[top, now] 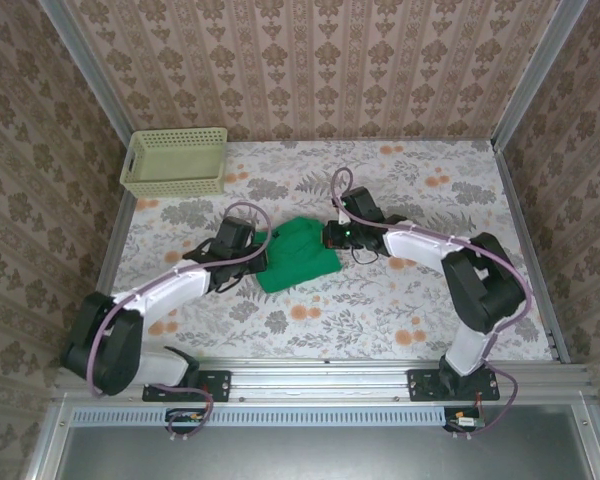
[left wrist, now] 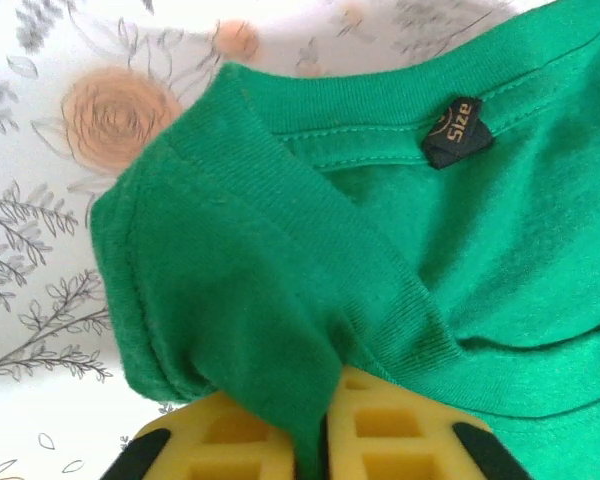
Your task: Fold the inside-out t-shirt
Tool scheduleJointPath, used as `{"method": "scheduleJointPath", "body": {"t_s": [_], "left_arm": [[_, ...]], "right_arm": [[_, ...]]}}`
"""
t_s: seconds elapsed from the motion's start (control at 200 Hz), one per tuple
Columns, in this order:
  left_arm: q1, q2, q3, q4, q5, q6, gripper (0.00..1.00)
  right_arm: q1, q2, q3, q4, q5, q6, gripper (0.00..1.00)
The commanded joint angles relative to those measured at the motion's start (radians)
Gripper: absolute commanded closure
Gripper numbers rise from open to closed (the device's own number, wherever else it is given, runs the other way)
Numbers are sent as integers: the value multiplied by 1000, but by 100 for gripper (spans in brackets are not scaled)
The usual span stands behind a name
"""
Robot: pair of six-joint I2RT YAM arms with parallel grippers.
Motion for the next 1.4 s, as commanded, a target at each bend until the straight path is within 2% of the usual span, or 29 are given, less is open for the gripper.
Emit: {"method": "scheduleJointPath", "body": {"t_s": [0.0,0.14,0.25,0.33,0.475,0.54,0.605,0.76,0.915,1.13,1.395], "left_arm": [[37,75,49,3,48,30,80],[78,116,121,-85,67,66,67],[83,45,148,-184,7,65,53],[83,-28,148,-251,-37,44,47],[79,-174,67,-280,-54,-7,41],[82,-252,6,-258,-50,-29,38],[129,-330,-49,-235,-47,-33,36],[179,-501,-110,-264,-84,-26,31],[222,-648,-151,-281,-87,-15,26],[235,-740,-191,-270,-56,15,16],[235,-812,-222,-260,-51,51,9]], "right_arm": [[1,62,57,-61,65,-34,89],[0,46,98,-168,177,-58,61],[2,-31,113,-268,250,-74,48],[35,-100,105,-320,298,-88,42],[176,-133,157,-437,417,-102,33],[240,-101,187,-447,428,-90,31],[293,-40,237,-502,447,-70,28],[349,129,357,-561,458,-33,23],[309,312,501,-648,493,2,18],[125,452,669,-671,472,-40,16],[-57,729,1203,-829,469,-171,16]]}}
